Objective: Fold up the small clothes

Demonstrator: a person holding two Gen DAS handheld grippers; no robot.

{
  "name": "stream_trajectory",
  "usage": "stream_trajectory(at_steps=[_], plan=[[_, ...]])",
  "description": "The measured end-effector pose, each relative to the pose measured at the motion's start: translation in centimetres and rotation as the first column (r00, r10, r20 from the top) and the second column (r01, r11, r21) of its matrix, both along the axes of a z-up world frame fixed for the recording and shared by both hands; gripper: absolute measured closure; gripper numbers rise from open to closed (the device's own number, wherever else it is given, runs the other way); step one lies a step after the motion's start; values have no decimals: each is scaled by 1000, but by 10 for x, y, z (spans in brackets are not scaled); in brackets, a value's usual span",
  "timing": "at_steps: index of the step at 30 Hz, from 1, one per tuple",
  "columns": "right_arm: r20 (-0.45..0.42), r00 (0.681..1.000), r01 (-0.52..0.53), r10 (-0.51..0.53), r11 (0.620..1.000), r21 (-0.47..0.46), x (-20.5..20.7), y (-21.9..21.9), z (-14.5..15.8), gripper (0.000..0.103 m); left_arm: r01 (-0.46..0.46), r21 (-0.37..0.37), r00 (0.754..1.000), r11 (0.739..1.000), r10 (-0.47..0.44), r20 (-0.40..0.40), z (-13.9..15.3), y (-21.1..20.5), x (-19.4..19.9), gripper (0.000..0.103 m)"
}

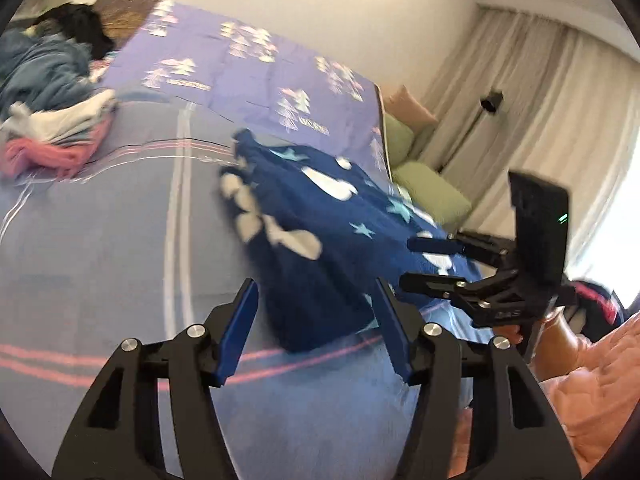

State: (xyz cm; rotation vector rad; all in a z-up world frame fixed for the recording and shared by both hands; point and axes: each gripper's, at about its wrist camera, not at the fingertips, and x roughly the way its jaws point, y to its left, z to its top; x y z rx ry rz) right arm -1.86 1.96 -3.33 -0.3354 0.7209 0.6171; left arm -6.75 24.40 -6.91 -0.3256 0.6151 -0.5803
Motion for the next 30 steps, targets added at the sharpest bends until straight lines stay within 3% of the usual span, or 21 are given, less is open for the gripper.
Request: stream_trajectory(at_steps=[2,3,4,7,10,14,23,26,30], plan=[[1,1000,-2,2,1000,1,-3,0,0,33,0,39,999,999,2,-51,-10,-11,15,50],[2,1000,1,-1,1000,2,-3,-1,1,32,8,45,996,999,-4,-86,-18,-15,24,82],[2,1000,5,-5,1000,3,-4,-2,1,32,3,41,993,999,2,-118,-25,-15,31,90],[-2,1000,28,-28,1000,3,-3,-7,1,31,-15,21,992,1000,17,-125,-28,-9,23,94],[-12,999,38,-38,999,8,0,-11,0,30,-7,53,991,999,14,-130,-29,-9,11,94],[-29,999,24,-24,1000,0,4,-6,-4,30,-17,24,990,1000,20,-139,-31,-4,9,95],[19,997,-79,80,994,-79,-12,21,-12,27,-12,43,993,999,17,-119,-28,-7,8,91],[10,995,-102,104,990,-94,-13,31,-17,26,-25,53,993,998,31,-112,-27,-5,7,83],[16,991,-126,129,983,-131,-17,43,-24,24,-80,56,991,995,85,-107,-27,5,4,57]])
